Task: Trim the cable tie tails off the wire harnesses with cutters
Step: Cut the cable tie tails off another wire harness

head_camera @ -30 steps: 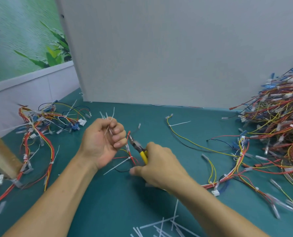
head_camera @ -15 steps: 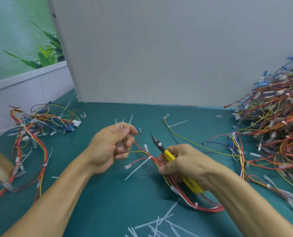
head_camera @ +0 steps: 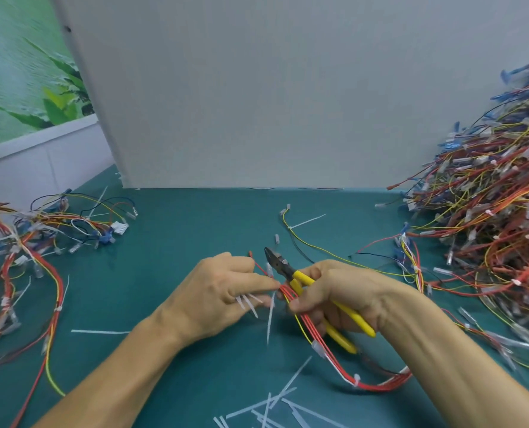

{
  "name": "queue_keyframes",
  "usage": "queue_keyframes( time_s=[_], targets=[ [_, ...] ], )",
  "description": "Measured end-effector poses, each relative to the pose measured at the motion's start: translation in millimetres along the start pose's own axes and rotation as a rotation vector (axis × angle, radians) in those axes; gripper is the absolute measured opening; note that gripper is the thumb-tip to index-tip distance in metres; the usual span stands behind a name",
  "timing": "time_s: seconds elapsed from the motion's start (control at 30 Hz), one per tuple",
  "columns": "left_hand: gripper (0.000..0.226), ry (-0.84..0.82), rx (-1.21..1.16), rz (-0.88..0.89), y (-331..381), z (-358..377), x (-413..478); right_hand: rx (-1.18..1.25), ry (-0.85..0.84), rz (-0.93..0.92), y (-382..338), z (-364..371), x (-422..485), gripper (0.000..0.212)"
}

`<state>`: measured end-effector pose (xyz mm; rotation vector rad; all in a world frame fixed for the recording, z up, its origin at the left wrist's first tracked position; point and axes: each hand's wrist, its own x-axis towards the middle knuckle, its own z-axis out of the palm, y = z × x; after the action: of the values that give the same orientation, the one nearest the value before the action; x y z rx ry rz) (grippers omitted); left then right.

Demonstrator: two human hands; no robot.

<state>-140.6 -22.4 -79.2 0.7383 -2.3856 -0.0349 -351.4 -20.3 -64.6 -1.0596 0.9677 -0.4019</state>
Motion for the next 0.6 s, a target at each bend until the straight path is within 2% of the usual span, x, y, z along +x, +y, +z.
queue_keyframes(
  time_s=[0.1,0.2,0.33,0.4,0.47,0.6],
  targets=[
    [0.022,-0.004,0.015,-0.027,1,2,-1,-0.163,0.083,0.040,0,4,1,0.018],
    [0.019,-0.105,-0.008,-0.085,2,1,-2,-0.395,0.233,0.005,-4,8,0,0.002],
    [0.024,-0.335,-0.210,-0.326,7,3,-4,-0.639,0.402,-0.069,-10,2,-16,0.043],
    [0.025,-0.355,-0.296,-0.457,5,4,-3,-0.747,0.411,-0.077,-11,-2,-27,0.052],
    [0.021,-0.322,-0.362,-0.538,3,3,0,-0.941,0.441,-0.076,-8,-4,-38,0.047],
    [0.016,-0.257,-0.412,-0.598,3,7,2,-1.302,0.498,-0.157,1,2,-58,0.016]
  ],
)
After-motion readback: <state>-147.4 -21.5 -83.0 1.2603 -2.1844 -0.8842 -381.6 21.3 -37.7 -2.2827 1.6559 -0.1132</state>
